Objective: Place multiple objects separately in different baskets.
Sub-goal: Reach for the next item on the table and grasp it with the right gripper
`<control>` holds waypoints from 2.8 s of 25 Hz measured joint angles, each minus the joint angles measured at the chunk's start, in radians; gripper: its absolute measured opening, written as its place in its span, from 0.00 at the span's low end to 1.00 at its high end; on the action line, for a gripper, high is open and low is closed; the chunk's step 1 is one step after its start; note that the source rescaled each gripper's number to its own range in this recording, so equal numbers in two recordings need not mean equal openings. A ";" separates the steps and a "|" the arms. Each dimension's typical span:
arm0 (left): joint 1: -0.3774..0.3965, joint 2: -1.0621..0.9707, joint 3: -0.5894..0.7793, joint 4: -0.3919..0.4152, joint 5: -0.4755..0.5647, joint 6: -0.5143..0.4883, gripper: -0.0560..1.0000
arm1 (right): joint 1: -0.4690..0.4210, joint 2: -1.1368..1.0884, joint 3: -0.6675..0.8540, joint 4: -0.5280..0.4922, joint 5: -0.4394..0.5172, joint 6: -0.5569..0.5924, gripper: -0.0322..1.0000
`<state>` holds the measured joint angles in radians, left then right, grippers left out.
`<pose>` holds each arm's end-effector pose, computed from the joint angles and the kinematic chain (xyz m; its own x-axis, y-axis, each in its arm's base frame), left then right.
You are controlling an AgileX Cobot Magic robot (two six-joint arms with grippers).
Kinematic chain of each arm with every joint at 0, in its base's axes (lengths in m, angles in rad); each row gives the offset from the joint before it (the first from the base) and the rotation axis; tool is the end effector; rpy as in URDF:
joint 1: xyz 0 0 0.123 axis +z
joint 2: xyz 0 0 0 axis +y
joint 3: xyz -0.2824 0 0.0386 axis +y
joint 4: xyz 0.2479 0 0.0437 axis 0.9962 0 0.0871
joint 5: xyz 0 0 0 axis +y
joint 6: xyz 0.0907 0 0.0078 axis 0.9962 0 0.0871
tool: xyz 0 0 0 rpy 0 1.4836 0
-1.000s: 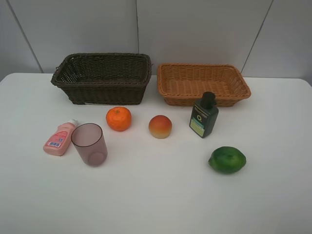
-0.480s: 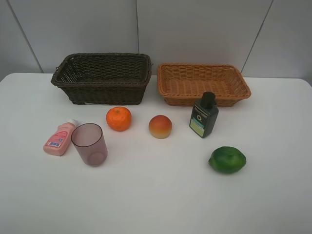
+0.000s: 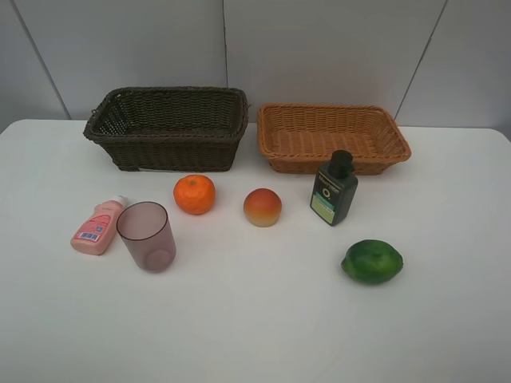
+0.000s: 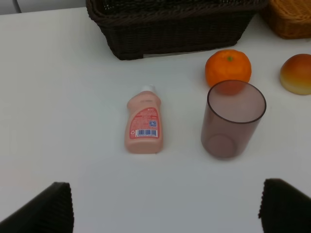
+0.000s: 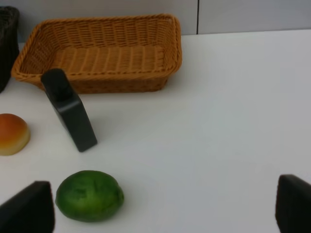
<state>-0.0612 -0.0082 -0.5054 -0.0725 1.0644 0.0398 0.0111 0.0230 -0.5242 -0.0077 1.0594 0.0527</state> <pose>-0.0074 -0.0053 0.2785 -0.4448 0.0318 -0.8951 0.1197 0.9925 -0.0242 -0.0040 -0.0007 0.2841 -0.4534 0.0439 -0.8902 0.0171 0.9990 0.0405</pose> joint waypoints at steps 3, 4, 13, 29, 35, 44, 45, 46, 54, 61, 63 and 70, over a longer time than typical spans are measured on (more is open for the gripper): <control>0.000 0.000 0.000 0.000 0.000 0.000 0.99 | 0.000 0.086 -0.038 0.001 -0.042 0.000 1.00; 0.000 0.000 0.000 0.000 0.000 0.000 0.99 | 0.000 0.126 -0.060 0.001 -0.063 0.000 1.00; 0.000 0.000 0.000 0.000 0.000 0.000 0.99 | 0.034 0.543 -0.310 0.002 -0.125 -0.042 1.00; 0.000 0.000 0.000 0.000 -0.002 0.000 0.99 | 0.420 1.082 -0.618 0.002 -0.120 -0.042 1.00; 0.000 0.000 0.000 0.000 -0.003 0.000 0.99 | 0.496 1.215 -0.678 0.001 -0.098 -0.043 1.00; 0.000 0.000 0.000 0.000 -0.003 0.000 0.99 | 0.501 1.394 -0.695 -0.082 -0.052 -0.043 1.00; 0.000 0.000 0.000 0.000 -0.003 0.000 0.99 | 0.501 1.420 -0.696 -0.089 -0.052 -0.043 1.00; 0.000 0.000 0.000 0.000 -0.003 0.000 0.99 | 0.501 1.442 -0.703 -0.102 -0.047 -0.042 1.00; 0.000 0.000 0.000 0.000 -0.003 0.000 0.99 | 0.501 1.617 -0.822 -0.132 0.001 -0.042 1.00; 0.000 0.000 0.000 0.000 -0.003 0.000 0.99 | 0.501 1.718 -0.881 -0.222 0.030 -0.022 1.00; 0.000 0.000 0.000 0.000 -0.003 0.000 0.99 | 0.501 1.739 -0.881 -0.246 0.040 -0.019 1.00; 0.000 0.000 0.000 0.000 -0.003 0.000 0.99 | 0.501 1.798 -0.881 -0.261 0.046 -0.019 1.00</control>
<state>-0.0612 -0.0082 -0.5054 -0.0728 1.0613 0.0398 0.5120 1.8207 -1.4049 -0.2692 1.1058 0.0334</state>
